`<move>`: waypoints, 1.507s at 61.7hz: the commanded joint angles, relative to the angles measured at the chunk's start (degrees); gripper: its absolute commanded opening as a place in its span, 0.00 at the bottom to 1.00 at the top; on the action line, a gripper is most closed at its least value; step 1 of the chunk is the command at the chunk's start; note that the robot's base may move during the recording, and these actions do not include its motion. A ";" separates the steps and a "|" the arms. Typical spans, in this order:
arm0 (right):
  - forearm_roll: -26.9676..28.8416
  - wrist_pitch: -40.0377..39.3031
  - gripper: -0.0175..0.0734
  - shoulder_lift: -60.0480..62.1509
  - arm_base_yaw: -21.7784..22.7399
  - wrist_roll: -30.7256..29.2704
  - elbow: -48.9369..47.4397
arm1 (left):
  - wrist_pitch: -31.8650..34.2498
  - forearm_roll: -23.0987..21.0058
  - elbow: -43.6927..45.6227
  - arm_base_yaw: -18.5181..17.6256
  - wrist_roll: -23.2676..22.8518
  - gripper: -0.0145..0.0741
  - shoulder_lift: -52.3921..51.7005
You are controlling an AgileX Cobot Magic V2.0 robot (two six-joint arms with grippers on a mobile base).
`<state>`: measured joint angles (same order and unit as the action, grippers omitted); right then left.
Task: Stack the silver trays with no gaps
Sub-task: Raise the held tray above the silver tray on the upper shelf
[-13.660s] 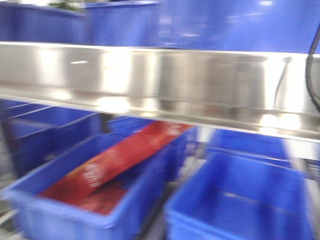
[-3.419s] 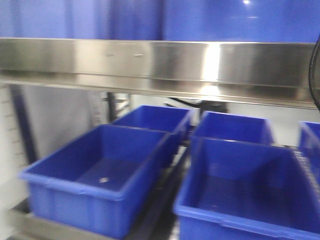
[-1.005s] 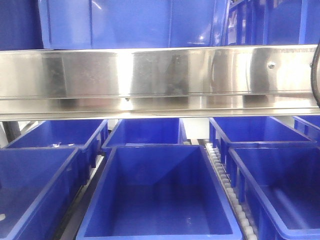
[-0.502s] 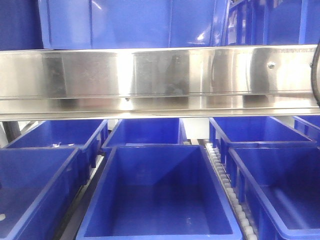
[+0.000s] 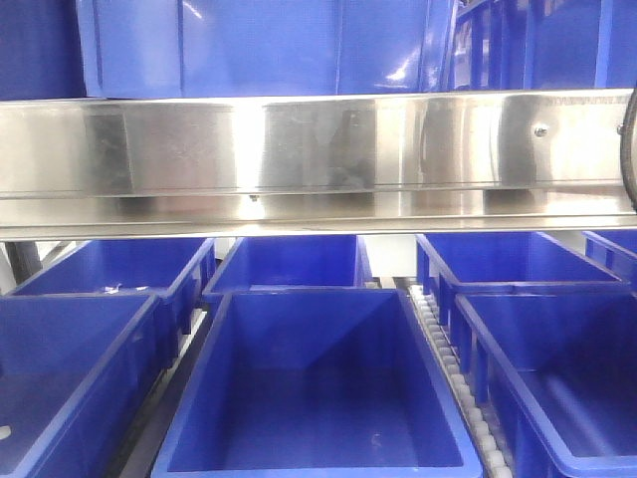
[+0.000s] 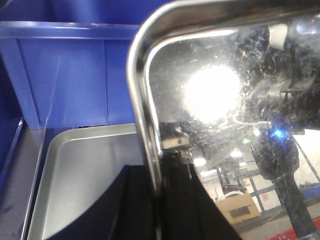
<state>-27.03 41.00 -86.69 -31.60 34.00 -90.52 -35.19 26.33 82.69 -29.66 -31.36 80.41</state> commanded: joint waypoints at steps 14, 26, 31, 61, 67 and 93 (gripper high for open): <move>3.32 -21.36 0.13 0.53 -1.09 -0.07 -1.05 | 4.67 -0.67 0.42 -1.35 1.12 0.15 -0.07; 3.93 -17.42 0.13 0.42 -1.09 -0.07 -1.05 | 4.59 0.91 0.42 -1.35 1.12 0.15 -0.07; 6.93 -12.13 0.13 0.06 -1.09 -0.07 -1.05 | 4.44 1.82 0.42 -1.35 1.12 0.15 -0.07; 13.24 -0.76 0.13 -6.03 -1.09 -0.07 -0.93 | 0.04 1.55 0.42 2.94 1.12 0.15 4.18; 13.24 -1.64 0.13 -6.81 -1.09 -0.07 -0.93 | 0.22 -0.18 0.42 5.33 1.12 0.15 4.89; 11.13 -8.04 0.13 -11.28 -0.39 -0.07 -0.93 | 1.24 -4.81 0.42 9.27 2.75 0.15 9.69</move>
<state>-15.09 38.21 -98.04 -31.68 34.51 -90.63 -36.74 22.76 82.69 -20.07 -29.36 89.35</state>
